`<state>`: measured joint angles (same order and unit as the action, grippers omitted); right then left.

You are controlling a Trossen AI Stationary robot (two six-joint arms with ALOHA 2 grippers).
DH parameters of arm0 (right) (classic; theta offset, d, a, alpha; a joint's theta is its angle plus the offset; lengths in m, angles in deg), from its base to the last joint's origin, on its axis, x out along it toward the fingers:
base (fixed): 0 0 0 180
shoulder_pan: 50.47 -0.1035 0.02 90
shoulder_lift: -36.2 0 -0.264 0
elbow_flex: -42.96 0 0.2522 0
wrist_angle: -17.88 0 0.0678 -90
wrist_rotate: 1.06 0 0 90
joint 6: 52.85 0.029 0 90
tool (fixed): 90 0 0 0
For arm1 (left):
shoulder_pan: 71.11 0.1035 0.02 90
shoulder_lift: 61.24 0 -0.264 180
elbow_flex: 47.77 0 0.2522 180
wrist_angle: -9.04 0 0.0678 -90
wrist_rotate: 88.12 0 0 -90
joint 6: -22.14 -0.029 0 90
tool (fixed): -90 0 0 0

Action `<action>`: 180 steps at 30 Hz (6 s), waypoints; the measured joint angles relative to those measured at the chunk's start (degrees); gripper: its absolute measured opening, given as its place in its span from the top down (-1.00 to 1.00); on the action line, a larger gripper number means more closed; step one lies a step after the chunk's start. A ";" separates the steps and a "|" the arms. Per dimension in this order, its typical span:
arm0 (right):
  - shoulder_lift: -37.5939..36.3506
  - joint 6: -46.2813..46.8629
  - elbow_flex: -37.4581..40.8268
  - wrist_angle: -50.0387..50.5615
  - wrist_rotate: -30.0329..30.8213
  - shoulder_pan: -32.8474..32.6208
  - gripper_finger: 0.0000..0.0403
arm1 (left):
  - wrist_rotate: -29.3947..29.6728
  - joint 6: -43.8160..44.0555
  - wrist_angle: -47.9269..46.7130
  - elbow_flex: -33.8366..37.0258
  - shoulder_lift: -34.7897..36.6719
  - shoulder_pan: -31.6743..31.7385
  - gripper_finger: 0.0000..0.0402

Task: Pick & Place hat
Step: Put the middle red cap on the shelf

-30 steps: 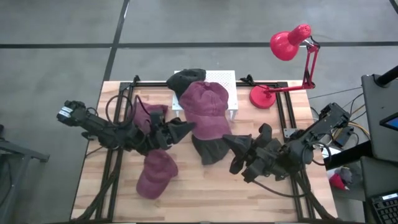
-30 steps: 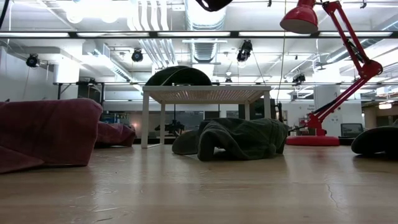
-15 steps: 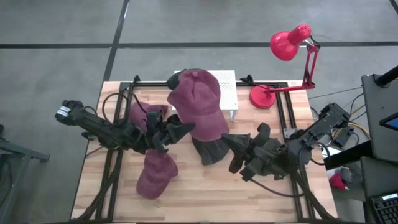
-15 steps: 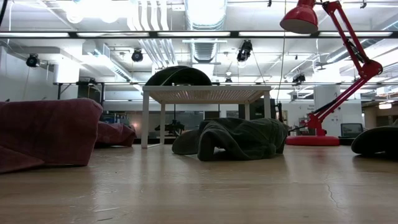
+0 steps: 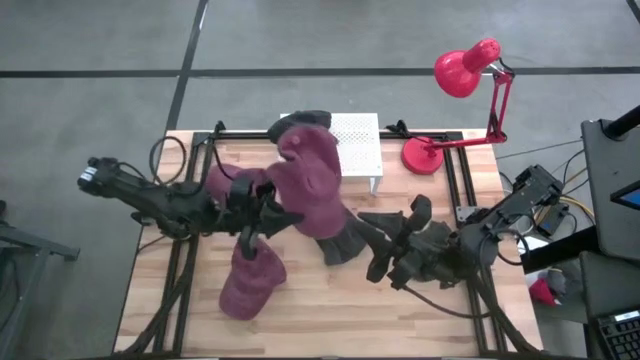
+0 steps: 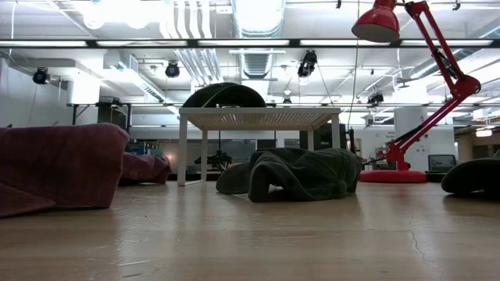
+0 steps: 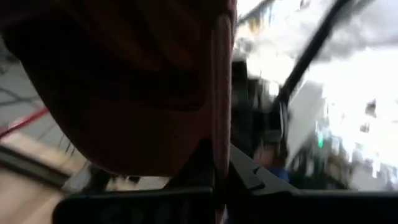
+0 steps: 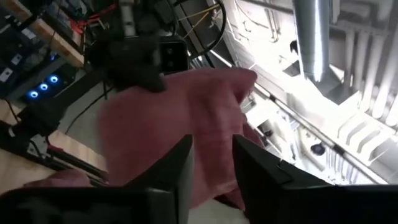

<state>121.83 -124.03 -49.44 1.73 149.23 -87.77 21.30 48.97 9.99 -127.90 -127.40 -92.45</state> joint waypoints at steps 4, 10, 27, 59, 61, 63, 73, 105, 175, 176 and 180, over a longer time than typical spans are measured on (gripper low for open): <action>0.00 1.89 0.10 1.03 0.55 -0.07 0.39 | -9.70 -1.14 -14.04 -0.01 3.64 -0.09 0.97; -0.01 5.57 0.10 1.05 1.10 0.05 0.44 | -18.51 1.35 -42.00 -0.02 6.12 -3.26 0.97; -0.26 26.77 0.14 7.56 7.50 21.77 0.95 | -24.91 1.33 -37.80 -0.02 -0.86 -11.76 0.97; 14.22 29.08 -22.67 31.08 -5.29 9.26 0.96 | -20.89 -16.36 -42.74 -9.33 -0.99 -0.50 0.96; 13.58 31.77 -23.47 36.94 -5.43 9.01 0.96 | -20.81 -16.29 -42.25 -9.31 0.27 -0.48 0.96; 13.29 33.76 -24.23 40.05 -5.18 9.07 0.96 | -20.54 -16.25 -41.85 -9.31 1.30 -0.50 0.96; 14.24 36.61 -29.86 37.07 -10.58 11.79 0.95 | -21.09 -15.88 -39.87 -9.31 -1.02 -0.50 0.96; -0.49 48.91 -31.75 57.24 -28.06 16.73 0.43 | -24.56 -7.88 -41.61 -9.28 -2.15 -7.83 0.96; 10.03 72.13 -30.52 74.80 -74.31 18.80 0.92 | -18.33 -6.52 -45.27 -9.27 -2.18 -8.00 0.96; 10.03 72.39 -30.52 74.80 -74.35 18.80 0.92 | -17.34 -5.91 -45.26 -9.27 -2.18 -8.00 0.96; 10.03 73.41 -30.52 74.94 -75.30 18.80 0.92 | -15.43 -2.74 -45.12 -9.27 -2.18 -7.98 0.85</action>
<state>131.86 -50.62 -79.96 76.67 73.93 -68.97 5.87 46.23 -35.13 -137.16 -129.58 -100.43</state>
